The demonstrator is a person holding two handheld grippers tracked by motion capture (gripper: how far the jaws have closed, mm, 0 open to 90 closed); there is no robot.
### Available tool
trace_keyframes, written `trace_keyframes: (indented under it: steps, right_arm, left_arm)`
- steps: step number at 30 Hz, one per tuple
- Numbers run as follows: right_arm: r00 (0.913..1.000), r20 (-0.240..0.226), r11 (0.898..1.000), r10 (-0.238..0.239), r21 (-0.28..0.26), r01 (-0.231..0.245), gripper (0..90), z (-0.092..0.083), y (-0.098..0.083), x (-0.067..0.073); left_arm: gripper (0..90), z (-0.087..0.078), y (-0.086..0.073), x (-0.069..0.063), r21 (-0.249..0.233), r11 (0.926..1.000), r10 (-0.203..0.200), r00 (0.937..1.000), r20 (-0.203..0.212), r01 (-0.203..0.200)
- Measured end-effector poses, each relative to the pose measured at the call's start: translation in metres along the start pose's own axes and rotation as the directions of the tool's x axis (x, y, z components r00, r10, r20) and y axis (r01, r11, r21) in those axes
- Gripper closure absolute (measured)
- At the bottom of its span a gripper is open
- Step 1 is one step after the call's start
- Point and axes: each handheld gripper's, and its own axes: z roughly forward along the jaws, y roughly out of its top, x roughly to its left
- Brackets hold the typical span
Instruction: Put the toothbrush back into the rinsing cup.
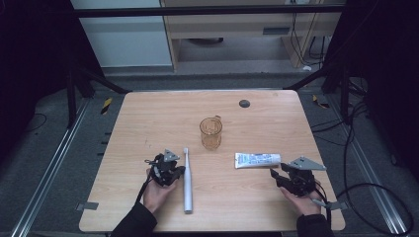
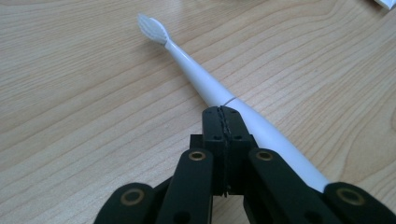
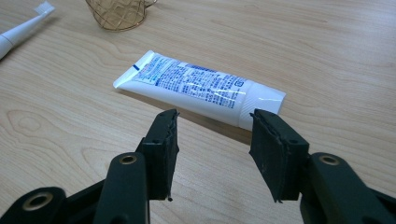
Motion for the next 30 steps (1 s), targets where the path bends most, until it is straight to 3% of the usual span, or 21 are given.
trace_keyframes:
  steps: [22, 30]
  right_arm:
    - [1.0, -0.001, 1.0, 0.005, 0.001, -0.005, 51.4, -0.001, 0.0, 0.0]
    - [1.0, 0.006, 1.0, 0.004, -0.008, -0.004, 51.4, -0.002, 0.0, -0.001]
  left_arm:
    - [89.5, -0.001, 0.0, -0.011, 0.009, 0.9991, 0.04, 0.9989, 0.025, -0.04]
    - [85.6, -0.012, 0.001, -0.005, -0.027, 0.9995, 0.017, 0.9995, 0.026, -0.016]
